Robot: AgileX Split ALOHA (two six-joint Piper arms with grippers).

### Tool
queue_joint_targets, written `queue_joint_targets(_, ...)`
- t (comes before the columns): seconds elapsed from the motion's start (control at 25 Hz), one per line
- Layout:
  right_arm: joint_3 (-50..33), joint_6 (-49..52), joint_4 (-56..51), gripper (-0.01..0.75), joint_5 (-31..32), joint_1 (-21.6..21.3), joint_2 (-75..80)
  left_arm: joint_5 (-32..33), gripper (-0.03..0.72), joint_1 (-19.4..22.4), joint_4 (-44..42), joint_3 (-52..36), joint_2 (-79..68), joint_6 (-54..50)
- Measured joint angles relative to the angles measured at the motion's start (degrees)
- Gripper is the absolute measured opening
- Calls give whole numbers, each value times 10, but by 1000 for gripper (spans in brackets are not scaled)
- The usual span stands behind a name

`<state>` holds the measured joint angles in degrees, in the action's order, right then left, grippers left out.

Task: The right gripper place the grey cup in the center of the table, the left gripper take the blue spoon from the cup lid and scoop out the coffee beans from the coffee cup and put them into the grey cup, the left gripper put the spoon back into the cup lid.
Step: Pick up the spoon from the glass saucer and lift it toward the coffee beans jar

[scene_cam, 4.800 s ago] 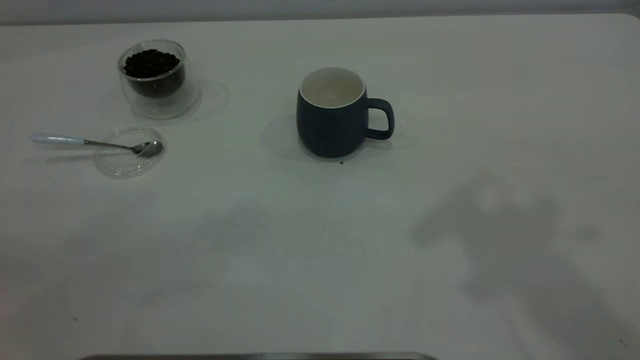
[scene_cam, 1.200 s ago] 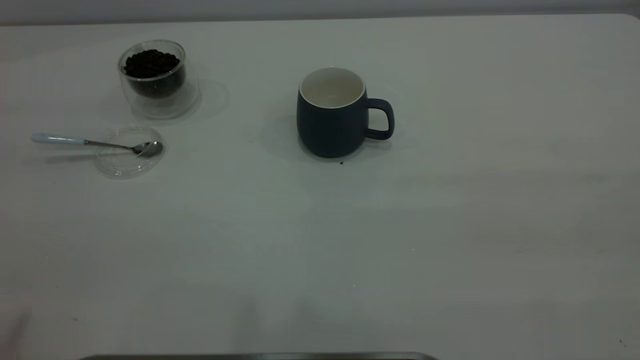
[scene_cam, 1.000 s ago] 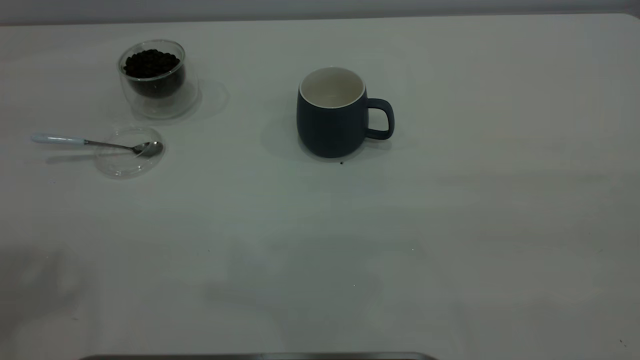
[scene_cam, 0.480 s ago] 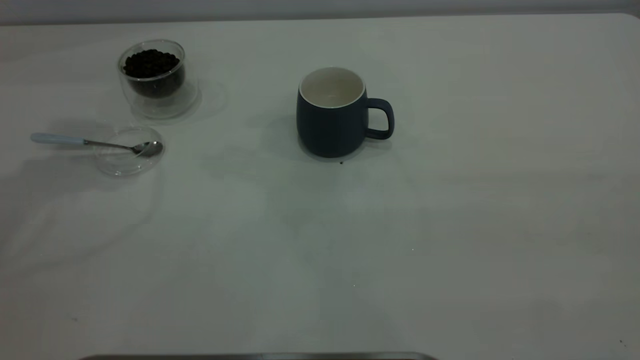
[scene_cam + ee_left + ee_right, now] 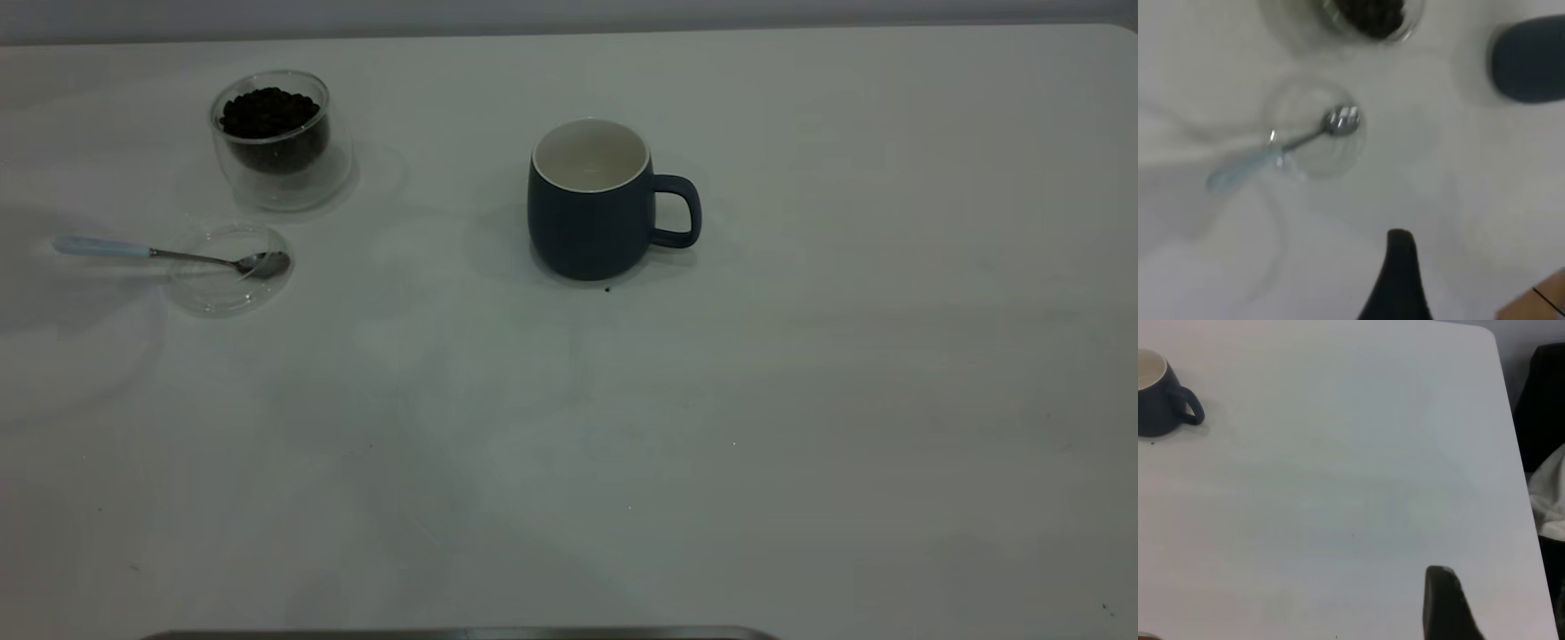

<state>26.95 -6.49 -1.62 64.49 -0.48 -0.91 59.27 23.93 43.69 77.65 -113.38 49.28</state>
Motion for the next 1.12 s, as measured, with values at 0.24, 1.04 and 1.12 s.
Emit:
queue_joint_targets(0.24, 0, 0, 0, 363, 0, 0, 0, 26, 717, 48, 4, 0, -87, 31)
queue_joint_targets(1.04, 0, 0, 0, 363, 0, 0, 0, 29, 715, 54, -19, 136, -292, 76)
queue_joint_targets(1.12, 0, -1, 0, 363, 0, 0, 0, 29, 715, 51, -18, 149, -309, 85)
